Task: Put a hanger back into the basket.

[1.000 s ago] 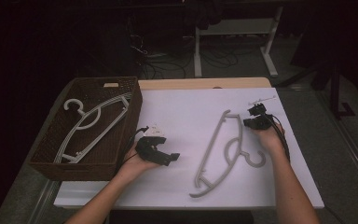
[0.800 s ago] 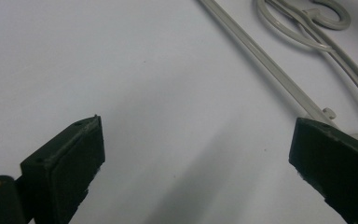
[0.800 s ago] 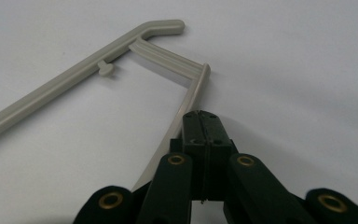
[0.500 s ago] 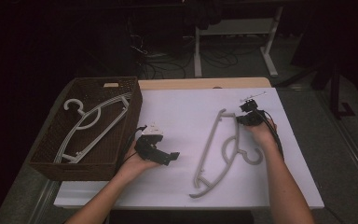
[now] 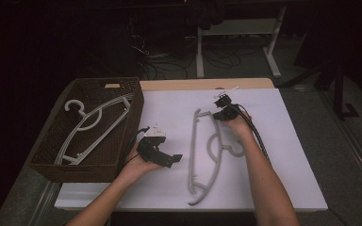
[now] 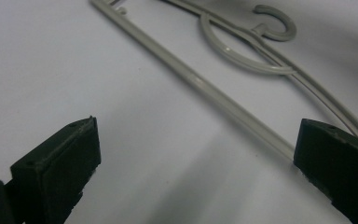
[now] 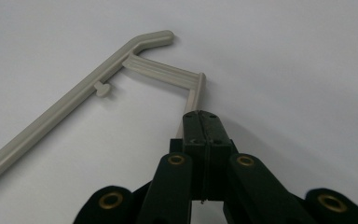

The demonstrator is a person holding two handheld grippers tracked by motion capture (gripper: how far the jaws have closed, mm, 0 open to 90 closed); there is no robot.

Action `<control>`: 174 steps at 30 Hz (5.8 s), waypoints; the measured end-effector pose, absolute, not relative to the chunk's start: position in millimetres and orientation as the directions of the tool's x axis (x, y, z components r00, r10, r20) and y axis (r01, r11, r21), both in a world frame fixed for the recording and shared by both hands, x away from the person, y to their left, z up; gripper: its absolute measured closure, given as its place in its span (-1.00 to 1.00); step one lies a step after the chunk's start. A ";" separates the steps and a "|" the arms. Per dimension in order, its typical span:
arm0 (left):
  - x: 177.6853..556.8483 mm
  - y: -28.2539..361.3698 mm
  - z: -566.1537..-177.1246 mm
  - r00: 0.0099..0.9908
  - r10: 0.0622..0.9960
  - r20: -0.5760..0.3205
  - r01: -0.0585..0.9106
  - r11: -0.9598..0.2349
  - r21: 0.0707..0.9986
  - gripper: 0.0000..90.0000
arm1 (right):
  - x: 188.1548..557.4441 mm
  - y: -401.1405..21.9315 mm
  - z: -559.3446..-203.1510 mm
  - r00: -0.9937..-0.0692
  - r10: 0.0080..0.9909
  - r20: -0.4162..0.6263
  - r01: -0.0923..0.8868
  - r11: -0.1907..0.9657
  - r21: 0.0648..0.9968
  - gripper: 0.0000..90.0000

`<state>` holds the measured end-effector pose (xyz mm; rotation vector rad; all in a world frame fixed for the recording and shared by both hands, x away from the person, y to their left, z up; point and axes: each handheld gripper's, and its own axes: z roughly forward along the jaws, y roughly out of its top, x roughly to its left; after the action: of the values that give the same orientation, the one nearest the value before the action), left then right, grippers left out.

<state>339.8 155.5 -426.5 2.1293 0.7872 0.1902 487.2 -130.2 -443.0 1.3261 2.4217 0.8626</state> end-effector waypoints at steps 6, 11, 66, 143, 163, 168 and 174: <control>339.6 155.3 -426.3 0.792 0.596 -0.133 0.469 -0.453 0.758 -0.99 | 491.6 -92.3 -439.6 -0.619 0.783 0.060 0.645 0.464 0.607 0.98; 339.0 154.3 -426.4 0.794 0.593 -0.130 0.466 -0.458 0.757 -0.99 | 492.3 -63.7 -436.8 -0.668 0.740 0.071 0.612 0.493 0.618 0.98; 337.8 152.5 -427.6 0.794 0.596 -0.118 0.467 -0.474 0.746 -0.99 | 320.7 -93.8 -441.7 -0.770 0.638 -0.007 0.548 0.666 0.507 0.99; 339.2 157.4 -425.9 0.785 0.607 -0.122 0.473 -0.462 0.750 -0.98 | 424.2 -24.5 -443.6 -0.849 0.516 0.114 0.488 0.684 0.542 0.99; 338.9 157.8 -425.0 0.783 0.611 -0.116 0.473 -0.463 0.750 -0.99 | 352.0 -128.3 -421.7 -0.745 0.663 0.071 0.578 0.589 0.564 0.99; 338.8 157.2 -425.4 0.784 0.610 -0.115 0.472 -0.466 0.748 -0.99 | 338.0 -162.9 -429.1 -0.698 0.713 0.060 0.622 0.564 0.543 0.99; 339.4 158.4 -425.7 0.780 0.615 -0.117 0.476 -0.462 0.748 -0.99 | 324.2 -186.7 -437.8 -0.664 0.745 0.061 0.661 0.547 0.515 0.99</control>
<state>339.4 158.4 -425.7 2.1445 0.8084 0.2146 324.2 -186.7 -437.8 1.1990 2.6141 0.7641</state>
